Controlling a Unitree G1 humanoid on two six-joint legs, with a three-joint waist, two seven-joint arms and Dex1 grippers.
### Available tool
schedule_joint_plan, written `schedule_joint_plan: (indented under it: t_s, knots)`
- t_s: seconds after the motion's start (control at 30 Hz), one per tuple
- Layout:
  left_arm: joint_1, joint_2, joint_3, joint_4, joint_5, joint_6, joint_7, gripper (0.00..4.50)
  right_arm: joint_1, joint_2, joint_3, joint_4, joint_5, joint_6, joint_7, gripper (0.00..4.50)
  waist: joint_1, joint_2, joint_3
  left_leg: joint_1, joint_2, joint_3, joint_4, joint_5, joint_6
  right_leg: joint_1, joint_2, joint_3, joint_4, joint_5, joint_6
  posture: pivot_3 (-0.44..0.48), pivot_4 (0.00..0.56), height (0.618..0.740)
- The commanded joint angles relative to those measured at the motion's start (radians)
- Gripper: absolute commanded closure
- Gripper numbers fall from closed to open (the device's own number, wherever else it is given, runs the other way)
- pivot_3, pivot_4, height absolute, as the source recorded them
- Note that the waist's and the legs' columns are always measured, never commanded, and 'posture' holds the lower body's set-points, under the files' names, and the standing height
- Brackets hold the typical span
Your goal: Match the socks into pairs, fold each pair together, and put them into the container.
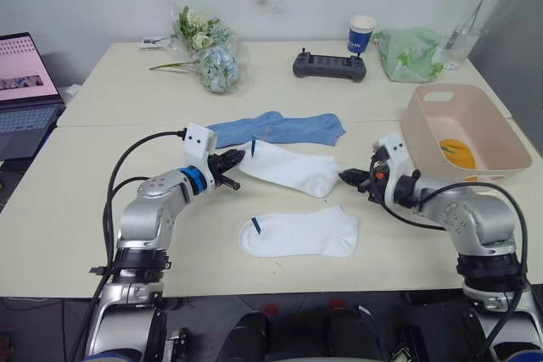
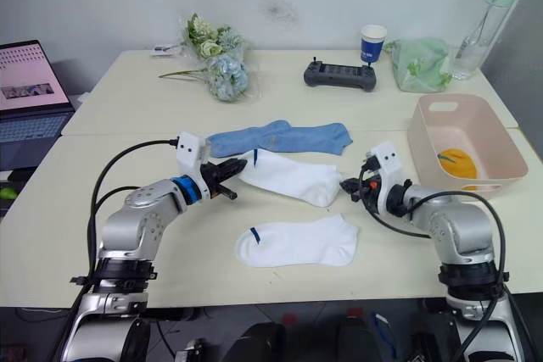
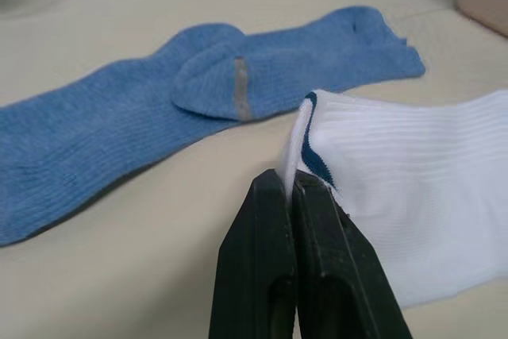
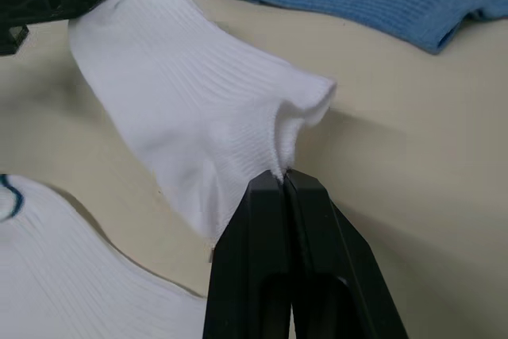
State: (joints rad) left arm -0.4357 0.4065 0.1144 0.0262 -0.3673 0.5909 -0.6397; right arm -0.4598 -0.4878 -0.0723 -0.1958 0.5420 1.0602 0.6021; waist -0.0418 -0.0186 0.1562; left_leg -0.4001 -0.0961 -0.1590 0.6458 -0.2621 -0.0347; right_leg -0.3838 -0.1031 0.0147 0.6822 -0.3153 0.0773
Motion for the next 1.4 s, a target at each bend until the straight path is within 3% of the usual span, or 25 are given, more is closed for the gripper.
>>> schedule_joint_plan:
  t_s: [0.03,0.23,0.33,0.47,0.77,1.4]
  knots:
    - [0.074,0.007,0.058,-0.255,-0.149,0.144,0.013,4.45,-0.045,-0.067,-0.096,-0.054,0.125,0.088,0.070,4.50,0.001,0.000,0.000,0.000,0.000,0.000,0.000,0.000,0.000,0.000,0.000,0.000,0.000,0.000,0.000,0.000,0.150,0.740]
    - [0.295,-0.051,0.093,-0.575,-0.316,0.285,0.126,4.45,0.010,-0.235,-0.148,-0.132,0.346,0.242,0.253,4.50,0.007,0.000,0.000,0.000,0.001,0.001,0.000,0.000,0.000,0.002,0.000,0.000,-0.001,0.000,0.000,0.000,0.150,0.740]
    - [0.397,-0.069,0.097,-0.667,-0.364,0.303,0.165,4.45,0.077,-0.305,-0.120,-0.162,0.363,0.224,0.311,4.50,0.013,0.000,0.000,0.001,0.001,0.000,0.000,0.000,0.001,0.004,0.000,-0.001,-0.002,0.000,0.000,0.000,0.150,0.740]
    - [0.535,-0.075,0.093,-0.753,-0.404,0.302,0.202,4.45,0.116,-0.317,-0.096,-0.164,0.347,0.179,0.304,4.50,0.012,0.000,0.000,0.002,0.001,0.002,0.000,-0.001,0.001,0.005,0.000,0.000,-0.002,0.000,0.000,0.000,0.150,0.740]
    - [0.664,-0.084,0.012,-0.748,-0.353,0.198,0.217,4.45,0.149,-0.346,-0.011,-0.135,0.274,0.075,0.319,4.50,0.020,0.000,0.000,0.002,0.001,0.003,0.000,-0.001,0.002,0.006,0.000,0.000,-0.003,0.000,0.000,0.000,0.150,0.740]
    - [0.754,-0.070,0.011,-0.737,-0.351,0.094,0.210,4.45,0.148,-0.347,0.068,-0.075,0.170,-0.049,0.334,4.50,0.024,0.000,0.000,0.002,0.001,0.003,0.000,-0.001,0.002,0.006,0.000,0.000,-0.004,0.000,0.000,0.000,0.150,0.740]
